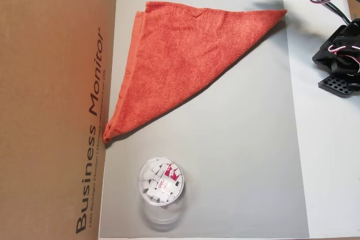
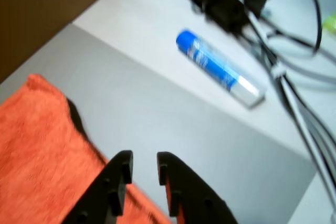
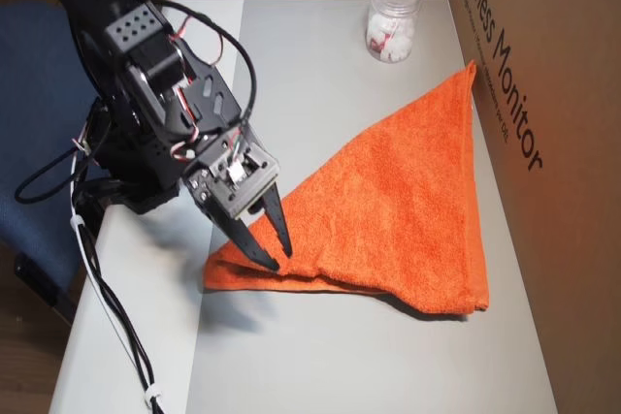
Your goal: Fold the blanket.
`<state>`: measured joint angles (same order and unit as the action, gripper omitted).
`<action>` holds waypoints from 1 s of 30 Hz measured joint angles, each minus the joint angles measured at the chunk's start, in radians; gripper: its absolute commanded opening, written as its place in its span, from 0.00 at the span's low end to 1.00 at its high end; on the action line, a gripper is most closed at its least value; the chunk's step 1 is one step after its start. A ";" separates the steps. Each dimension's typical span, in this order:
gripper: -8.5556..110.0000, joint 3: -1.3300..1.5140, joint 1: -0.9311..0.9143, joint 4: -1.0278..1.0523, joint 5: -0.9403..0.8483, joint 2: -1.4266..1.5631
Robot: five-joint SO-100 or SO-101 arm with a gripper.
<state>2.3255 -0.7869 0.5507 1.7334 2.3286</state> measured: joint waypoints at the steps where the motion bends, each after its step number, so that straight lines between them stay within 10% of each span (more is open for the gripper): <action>1: 0.10 0.000 0.002 0.057 0.034 0.020; 18: 0.10 -0.015 0.018 0.693 0.393 0.210; 30: 0.10 -0.028 0.006 0.752 0.515 0.210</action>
<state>2.2979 -0.7808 1.3023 2.2488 2.5387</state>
